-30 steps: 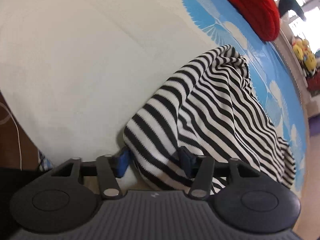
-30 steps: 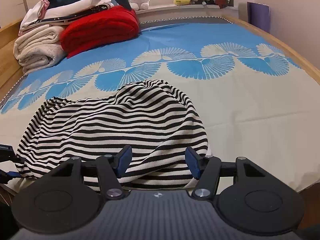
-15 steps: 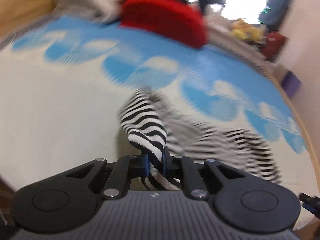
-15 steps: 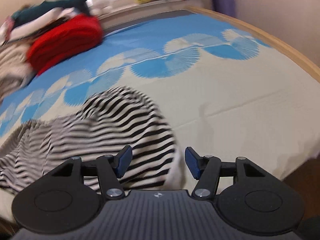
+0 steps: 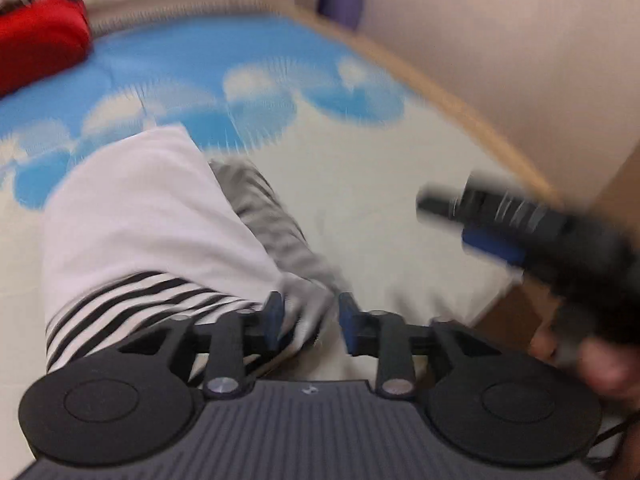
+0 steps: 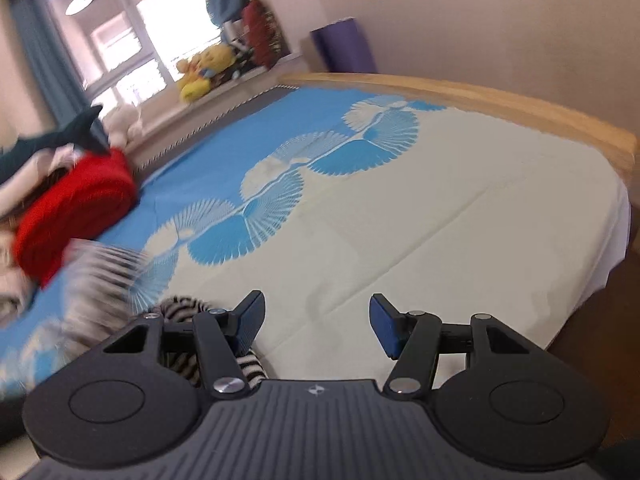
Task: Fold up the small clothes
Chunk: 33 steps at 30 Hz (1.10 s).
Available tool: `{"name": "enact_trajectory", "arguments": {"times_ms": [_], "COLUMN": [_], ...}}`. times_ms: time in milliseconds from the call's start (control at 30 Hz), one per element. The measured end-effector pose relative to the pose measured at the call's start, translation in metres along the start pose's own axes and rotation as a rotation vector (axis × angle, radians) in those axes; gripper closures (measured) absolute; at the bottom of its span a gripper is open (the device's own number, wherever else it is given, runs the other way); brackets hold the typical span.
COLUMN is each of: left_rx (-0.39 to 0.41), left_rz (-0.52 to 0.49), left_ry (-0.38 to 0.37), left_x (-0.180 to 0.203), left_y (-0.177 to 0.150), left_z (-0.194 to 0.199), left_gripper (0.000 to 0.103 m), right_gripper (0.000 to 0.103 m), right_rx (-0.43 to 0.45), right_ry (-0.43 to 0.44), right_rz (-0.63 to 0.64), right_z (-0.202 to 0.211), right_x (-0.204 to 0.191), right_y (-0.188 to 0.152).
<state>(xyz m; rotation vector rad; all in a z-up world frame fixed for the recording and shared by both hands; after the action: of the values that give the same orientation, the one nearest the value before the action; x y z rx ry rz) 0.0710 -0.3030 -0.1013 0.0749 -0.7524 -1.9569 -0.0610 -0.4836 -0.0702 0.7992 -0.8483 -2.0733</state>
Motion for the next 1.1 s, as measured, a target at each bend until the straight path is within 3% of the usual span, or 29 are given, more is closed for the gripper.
{"name": "enact_trajectory", "arguments": {"times_ms": [167,267,333,433,533,600,733,933,1000,1033,1067,1100], "left_rx": [0.054,0.092,0.121,0.148,0.149,0.092,0.13,0.105,0.097,0.095,0.092,0.088], "left_rz": [0.013,-0.056,-0.138,-0.163,-0.093,-0.062,-0.014,0.006,0.006,0.005,0.004,0.002], "left_ry": [0.071,0.143,0.192,0.211,0.174,0.214,0.203,0.233,0.244,0.251,0.258,0.262], "left_x": [-0.051,-0.093,-0.12,-0.145,-0.168,-0.169,-0.166,-0.176,-0.179,-0.18,-0.18,-0.18], "left_y": [0.01,0.012,0.007,0.001,-0.015,-0.015,-0.004,0.003,0.003,0.003,0.003,0.002], "left_z": [0.041,0.084,0.107,0.127,0.121,0.11,0.107,0.094,0.091,0.091,0.089,0.089], "left_gripper": [0.065,0.064,0.057,0.049,0.049,0.051,0.049,0.049,0.049,0.049,0.049,0.049], "right_gripper": [0.043,0.043,0.045,0.046,0.046,0.046,0.044,0.044,0.051,0.07,0.097,0.097], "right_rx": [-0.026,-0.075,-0.131,-0.216,-0.27,-0.29,-0.315,-0.314,-0.311,-0.307,-0.301,-0.289], "right_ry": [0.1,0.149,0.171,0.185,0.165,0.142,0.131,0.137,0.134,0.142,0.15,0.141], "right_rz": [-0.033,0.006,0.031,0.06,0.097,0.117,0.141,0.378,0.428,0.445,0.462,0.484], "right_z": [-0.005,-0.015,-0.026,-0.041,-0.051,-0.057,-0.066,-0.067,-0.065,-0.062,-0.059,-0.055], "right_x": [-0.009,-0.024,-0.035,-0.05,-0.063,-0.069,-0.079,-0.109,-0.112,-0.112,-0.113,-0.113], "right_y": [0.001,-0.001,-0.007,-0.019,-0.032,-0.038,-0.047,-0.063,-0.067,-0.068,-0.068,-0.068]}}
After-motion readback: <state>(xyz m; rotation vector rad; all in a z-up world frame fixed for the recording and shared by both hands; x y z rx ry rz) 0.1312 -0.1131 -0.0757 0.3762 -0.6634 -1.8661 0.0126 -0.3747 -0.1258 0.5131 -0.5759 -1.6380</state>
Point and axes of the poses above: each gripper's, at about its wrist camera, not at the fingertips, and z roughly against the way its jaws point, x to its right, y to its top, the point moved 3 cm from there along -z, roughly the way its jaws point, and after that the axes turned 12 degrees about z, right-handed, at the moved point
